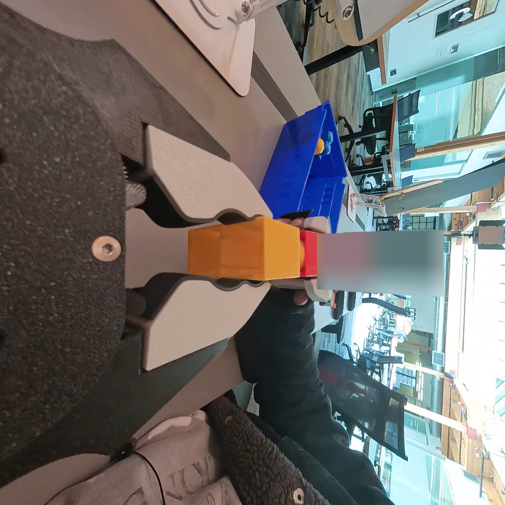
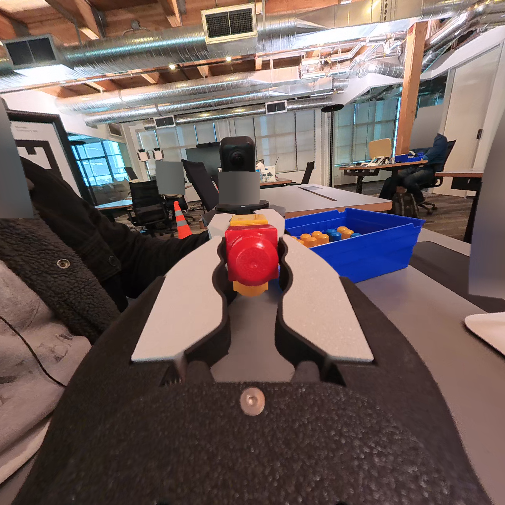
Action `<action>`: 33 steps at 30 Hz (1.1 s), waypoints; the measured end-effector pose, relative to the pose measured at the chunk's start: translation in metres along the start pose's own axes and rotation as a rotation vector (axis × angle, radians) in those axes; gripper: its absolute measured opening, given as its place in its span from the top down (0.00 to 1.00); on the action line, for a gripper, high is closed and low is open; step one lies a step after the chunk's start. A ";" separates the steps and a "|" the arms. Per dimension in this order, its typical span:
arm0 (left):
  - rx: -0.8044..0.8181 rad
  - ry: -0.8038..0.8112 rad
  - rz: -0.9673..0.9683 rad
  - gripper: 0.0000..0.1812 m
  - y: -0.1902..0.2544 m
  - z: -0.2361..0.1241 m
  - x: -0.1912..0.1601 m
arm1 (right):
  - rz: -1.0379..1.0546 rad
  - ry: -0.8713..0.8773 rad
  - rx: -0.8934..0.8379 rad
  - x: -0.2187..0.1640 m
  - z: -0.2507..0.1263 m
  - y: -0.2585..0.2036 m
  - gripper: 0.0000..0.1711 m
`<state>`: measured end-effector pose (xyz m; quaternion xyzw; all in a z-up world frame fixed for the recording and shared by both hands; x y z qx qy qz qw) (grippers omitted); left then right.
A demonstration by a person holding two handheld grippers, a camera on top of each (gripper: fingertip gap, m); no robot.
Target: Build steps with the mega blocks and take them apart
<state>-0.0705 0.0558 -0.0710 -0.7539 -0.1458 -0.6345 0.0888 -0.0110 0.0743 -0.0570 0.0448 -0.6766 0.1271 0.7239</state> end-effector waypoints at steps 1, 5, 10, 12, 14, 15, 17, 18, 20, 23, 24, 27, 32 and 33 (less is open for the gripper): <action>-0.001 -0.001 0.001 0.80 0.000 0.001 0.000 | -0.002 -0.005 0.001 -0.001 0.002 -0.001 0.79; -0.004 0.000 0.001 0.80 0.001 0.002 -0.001 | 0.012 0.005 0.009 -0.003 0.004 -0.002 0.79; -0.003 0.003 0.002 0.80 0.001 0.001 0.000 | 0.015 0.005 0.009 -0.004 0.005 -0.002 0.79; -0.002 0.005 0.002 0.80 0.001 0.000 0.000 | 0.018 0.007 0.009 -0.005 0.005 -0.002 0.79; -0.002 0.007 0.003 0.80 0.001 0.000 0.001 | 0.021 0.009 0.011 -0.006 0.006 -0.002 0.79; -0.002 0.007 0.003 0.80 0.001 0.000 0.001 | 0.022 0.012 0.010 -0.006 0.007 -0.002 0.79; -0.002 0.004 0.007 0.80 0.002 0.000 0.000 | 0.022 0.013 0.010 -0.006 0.008 -0.002 0.79; -0.001 -0.001 0.008 0.80 0.002 0.000 0.000 | 0.021 0.009 0.008 -0.007 0.008 -0.003 0.79; -0.001 -0.026 0.018 0.80 0.002 0.002 -0.004 | 0.011 -0.008 0.006 -0.010 0.010 -0.003 0.79; -0.002 -0.043 0.015 0.80 0.002 0.002 -0.007 | 0.001 -0.048 0.002 -0.014 0.010 -0.002 0.79; 0.002 -0.057 0.024 0.80 0.002 0.002 -0.008 | -0.010 -0.067 -0.001 -0.016 0.010 -0.002 0.79; 0.004 -0.067 0.025 0.80 0.002 0.002 -0.009 | -0.010 -0.079 -0.007 -0.019 0.011 -0.001 0.79; 0.007 -0.074 0.026 0.80 0.001 0.002 -0.011 | -0.012 -0.088 -0.013 -0.021 0.011 0.000 0.79; 0.007 -0.074 0.027 0.80 0.001 0.002 -0.011 | -0.013 -0.090 -0.014 -0.021 0.011 0.000 0.79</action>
Point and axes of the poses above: each gripper's, where its closed fingertips meet, z out along the fingers, x out of its top, y = z × x across the jaws, the point moved 2 cm from there along -z, back along the fingers, and after that the axes turned 8 degrees about -y, right-handed, at the moved point
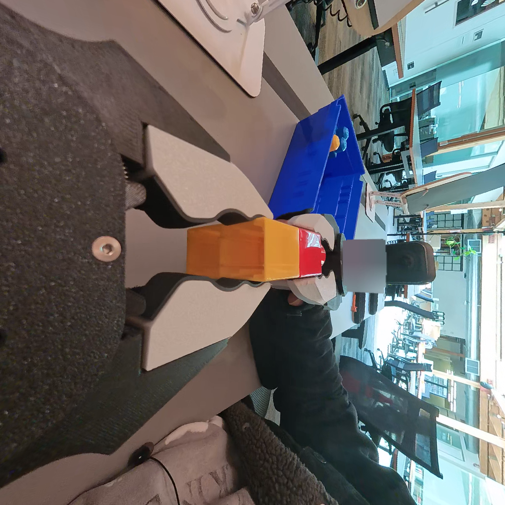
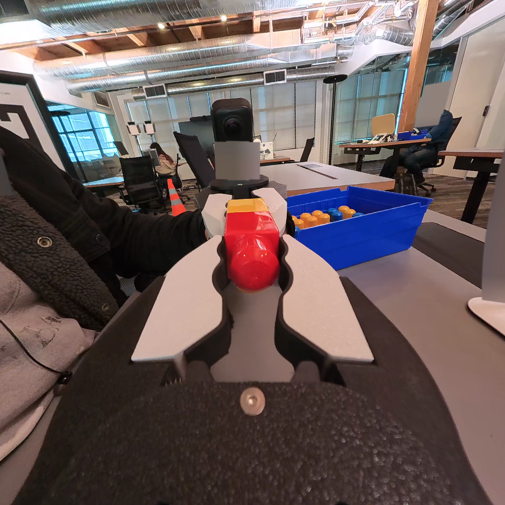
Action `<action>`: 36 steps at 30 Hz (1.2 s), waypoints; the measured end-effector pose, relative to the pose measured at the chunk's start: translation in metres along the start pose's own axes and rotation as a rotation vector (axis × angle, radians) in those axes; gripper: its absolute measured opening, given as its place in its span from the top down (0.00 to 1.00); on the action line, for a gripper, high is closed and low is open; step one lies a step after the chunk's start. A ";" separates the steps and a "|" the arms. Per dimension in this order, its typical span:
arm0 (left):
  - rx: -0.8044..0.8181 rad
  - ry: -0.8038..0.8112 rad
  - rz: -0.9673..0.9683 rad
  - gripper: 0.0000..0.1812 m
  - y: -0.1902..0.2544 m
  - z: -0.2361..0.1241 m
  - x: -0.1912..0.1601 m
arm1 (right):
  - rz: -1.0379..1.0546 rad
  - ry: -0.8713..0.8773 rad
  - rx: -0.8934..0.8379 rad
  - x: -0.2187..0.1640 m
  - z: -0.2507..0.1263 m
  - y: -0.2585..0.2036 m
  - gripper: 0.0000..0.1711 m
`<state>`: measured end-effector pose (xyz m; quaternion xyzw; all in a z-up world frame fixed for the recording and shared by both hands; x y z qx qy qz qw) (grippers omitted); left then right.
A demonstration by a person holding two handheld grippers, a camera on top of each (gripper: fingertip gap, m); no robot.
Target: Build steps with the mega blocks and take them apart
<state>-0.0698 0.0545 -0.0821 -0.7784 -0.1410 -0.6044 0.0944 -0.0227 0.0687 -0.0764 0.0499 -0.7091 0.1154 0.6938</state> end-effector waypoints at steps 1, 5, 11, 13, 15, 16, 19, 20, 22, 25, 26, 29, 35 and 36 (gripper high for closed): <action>0.000 0.001 0.002 0.80 0.000 0.000 0.000 | -0.002 -0.002 -0.001 0.000 0.000 0.000 0.79; 0.009 0.025 0.016 0.80 0.001 -0.001 0.005 | -0.012 -0.014 -0.006 0.005 -0.001 -0.001 0.79; -0.001 0.087 -0.014 0.80 -0.001 -0.004 0.010 | -0.010 -0.033 -0.019 0.011 -0.004 -0.001 0.79; 0.006 0.105 -0.018 0.80 -0.003 -0.007 0.011 | -0.007 -0.032 -0.022 0.012 -0.008 0.001 0.79; 0.009 0.120 -0.022 0.80 -0.004 -0.009 0.012 | -0.011 -0.030 -0.029 0.014 -0.011 0.002 0.79; 0.011 0.121 -0.023 0.80 -0.005 -0.009 0.012 | -0.011 -0.026 -0.031 0.015 -0.012 0.002 0.79; 0.008 0.124 -0.022 0.80 -0.004 -0.009 0.012 | -0.014 -0.017 -0.037 0.018 -0.015 0.003 0.79; 0.008 0.124 -0.021 0.80 -0.004 -0.009 0.012 | -0.016 -0.015 -0.037 0.018 -0.015 0.003 0.81; 0.008 0.124 -0.015 0.80 -0.004 -0.009 0.012 | -0.018 -0.017 -0.034 0.018 -0.016 0.003 0.82; 0.006 0.125 -0.012 0.80 -0.003 -0.009 0.013 | -0.017 -0.019 -0.026 0.018 -0.016 0.002 0.82; 0.006 0.124 -0.010 0.80 -0.003 -0.009 0.013 | -0.020 -0.020 -0.026 0.018 -0.016 0.001 0.82; 0.006 0.116 -0.006 0.80 -0.002 -0.008 0.012 | -0.025 -0.050 -0.021 0.018 -0.017 0.001 0.82; 0.010 0.051 0.002 0.79 -0.004 0.000 0.002 | -0.089 -0.228 -0.017 0.020 -0.021 0.001 0.83; 0.005 0.043 0.002 0.79 -0.003 0.001 0.000 | -0.099 -0.251 -0.014 0.021 -0.022 0.000 0.83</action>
Point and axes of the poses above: each gripper's, where its closed fingertips meet, z out along the fingers, x out of its top, y = z × x across the jaws, the point moved 2 cm from there along -z, back along the fingers, and after that the axes turned 8 degrees about -y, right-handed, at the moved point
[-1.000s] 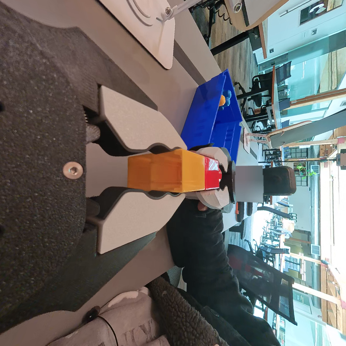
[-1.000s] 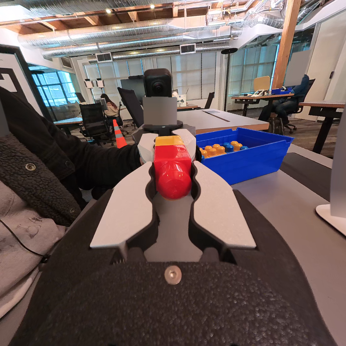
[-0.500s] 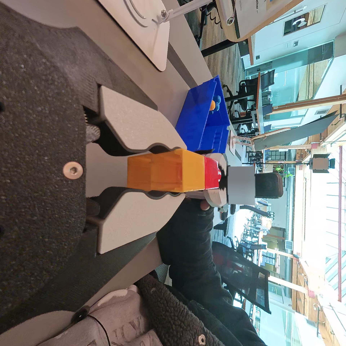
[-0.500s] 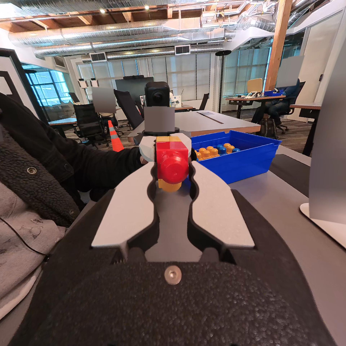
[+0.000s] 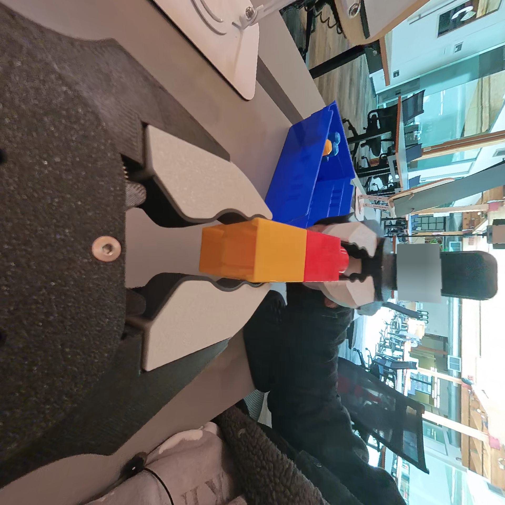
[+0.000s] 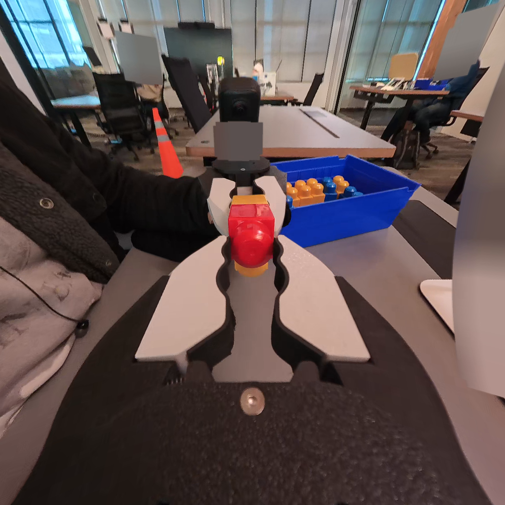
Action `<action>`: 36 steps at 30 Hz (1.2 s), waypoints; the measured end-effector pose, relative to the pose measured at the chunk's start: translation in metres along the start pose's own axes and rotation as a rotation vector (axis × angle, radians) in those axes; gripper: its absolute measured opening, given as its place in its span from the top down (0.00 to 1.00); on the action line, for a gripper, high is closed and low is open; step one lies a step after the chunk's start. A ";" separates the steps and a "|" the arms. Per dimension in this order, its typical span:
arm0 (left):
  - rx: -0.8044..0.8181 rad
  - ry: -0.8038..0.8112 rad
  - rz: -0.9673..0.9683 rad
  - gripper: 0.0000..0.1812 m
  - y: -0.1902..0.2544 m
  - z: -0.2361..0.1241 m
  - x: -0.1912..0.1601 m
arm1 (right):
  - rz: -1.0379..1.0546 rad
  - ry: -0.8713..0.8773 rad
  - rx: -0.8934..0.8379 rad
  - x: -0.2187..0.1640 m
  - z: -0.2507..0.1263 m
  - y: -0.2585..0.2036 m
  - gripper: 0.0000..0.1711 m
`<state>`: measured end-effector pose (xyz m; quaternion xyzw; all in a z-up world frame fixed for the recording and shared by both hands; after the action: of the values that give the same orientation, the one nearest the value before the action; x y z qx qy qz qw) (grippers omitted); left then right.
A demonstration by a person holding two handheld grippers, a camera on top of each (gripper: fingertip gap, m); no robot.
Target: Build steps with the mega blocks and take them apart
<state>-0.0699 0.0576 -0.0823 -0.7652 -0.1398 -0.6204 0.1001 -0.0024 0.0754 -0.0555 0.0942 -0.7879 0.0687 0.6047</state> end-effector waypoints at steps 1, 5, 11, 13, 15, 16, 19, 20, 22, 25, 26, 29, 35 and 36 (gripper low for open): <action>0.001 -0.013 0.002 0.79 0.000 0.002 -0.002 | -0.009 -0.025 0.000 0.000 -0.001 0.000 0.83; 0.010 -0.071 0.013 0.79 0.000 0.007 -0.010 | -0.034 -0.107 0.001 0.002 -0.004 0.000 0.83; 0.045 -0.204 0.028 0.79 -0.004 0.015 -0.029 | -0.069 -0.306 0.012 0.000 -0.003 0.004 0.83; 0.057 -0.255 0.033 0.79 -0.005 0.018 -0.036 | -0.082 -0.383 0.017 -0.001 -0.002 0.005 0.83; 0.067 -0.305 0.037 0.80 -0.006 0.022 -0.045 | -0.099 -0.464 0.025 -0.003 0.000 0.006 0.83; 0.071 -0.321 0.039 0.80 -0.006 0.024 -0.048 | -0.109 -0.500 0.029 -0.003 0.000 0.006 0.83; 0.077 -0.353 0.037 0.80 -0.006 0.027 -0.053 | -0.128 -0.596 0.046 -0.003 0.001 0.007 0.83; 0.077 -0.354 0.038 0.80 -0.006 0.027 -0.054 | -0.131 -0.623 0.052 -0.003 0.001 0.007 0.83; 0.088 -0.341 0.046 0.80 -0.006 0.027 -0.051 | -0.138 -0.671 0.057 -0.003 -0.001 0.009 0.83; 0.117 -0.337 0.061 0.80 -0.010 0.025 -0.051 | -0.145 -0.724 0.041 0.003 -0.010 0.016 0.83; 0.122 -0.334 0.060 0.80 -0.011 0.024 -0.050 | -0.146 -0.747 0.028 0.006 -0.016 0.021 0.83; 0.137 -0.325 0.062 0.80 -0.013 0.023 -0.049 | -0.134 -0.812 -0.021 0.013 -0.038 0.037 0.83; 0.141 -0.302 0.056 0.81 -0.013 0.022 -0.045 | -0.073 -0.982 -0.192 0.014 -0.102 0.082 0.83; 0.139 -0.298 0.055 0.81 -0.012 0.022 -0.044 | -0.055 -1.007 -0.218 0.012 -0.114 0.089 0.83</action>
<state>-0.0618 0.0725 -0.1302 -0.8434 -0.1747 -0.4860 0.1482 0.0810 0.1863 -0.0137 0.0727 -0.9812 -0.0834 0.1584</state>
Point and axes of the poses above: each gripper's, where its closed fingertips meet, z out along the fingers, x out of its top, y = z × x across the jaws, the point moved 2 cm from there along -z, back along the fingers, and after that the axes turned 8 degrees about -y, right-handed, at the moved point
